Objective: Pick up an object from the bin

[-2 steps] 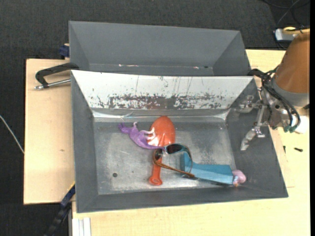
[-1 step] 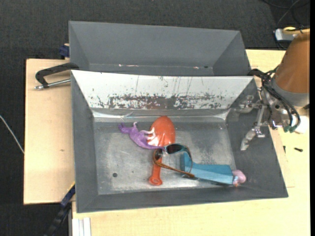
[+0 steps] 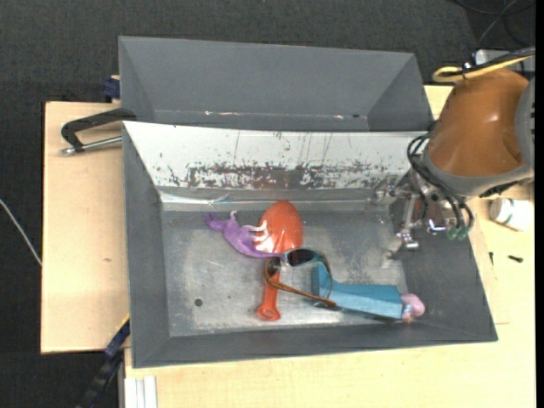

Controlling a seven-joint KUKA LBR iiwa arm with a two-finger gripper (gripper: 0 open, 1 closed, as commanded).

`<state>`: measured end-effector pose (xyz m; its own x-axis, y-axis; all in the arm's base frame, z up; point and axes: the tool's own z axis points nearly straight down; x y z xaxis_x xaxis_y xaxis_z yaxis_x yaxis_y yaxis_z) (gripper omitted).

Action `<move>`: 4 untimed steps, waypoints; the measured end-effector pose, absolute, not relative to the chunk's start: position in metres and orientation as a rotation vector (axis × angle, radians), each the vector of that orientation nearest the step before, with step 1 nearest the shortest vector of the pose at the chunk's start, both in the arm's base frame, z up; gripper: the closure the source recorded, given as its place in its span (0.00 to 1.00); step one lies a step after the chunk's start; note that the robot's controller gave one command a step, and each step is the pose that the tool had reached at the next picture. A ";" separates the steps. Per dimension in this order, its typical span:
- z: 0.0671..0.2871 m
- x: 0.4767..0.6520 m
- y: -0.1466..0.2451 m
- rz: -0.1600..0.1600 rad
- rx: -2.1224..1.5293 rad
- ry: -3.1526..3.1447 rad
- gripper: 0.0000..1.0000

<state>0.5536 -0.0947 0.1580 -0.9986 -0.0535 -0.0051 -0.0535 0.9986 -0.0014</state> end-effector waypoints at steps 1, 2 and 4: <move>0.174 0.544 -0.079 0.010 -0.125 3.148 0.00; 0.126 0.514 -0.072 0.002 -0.098 3.139 1.00; 0.127 0.516 -0.072 0.001 -0.097 3.133 0.00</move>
Offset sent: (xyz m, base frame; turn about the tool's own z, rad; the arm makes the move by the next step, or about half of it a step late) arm -0.0399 0.0216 -0.0328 -0.0085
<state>0.5162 -0.0722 0.1270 -0.9980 -0.0620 -0.0072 -0.0620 0.9981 0.0003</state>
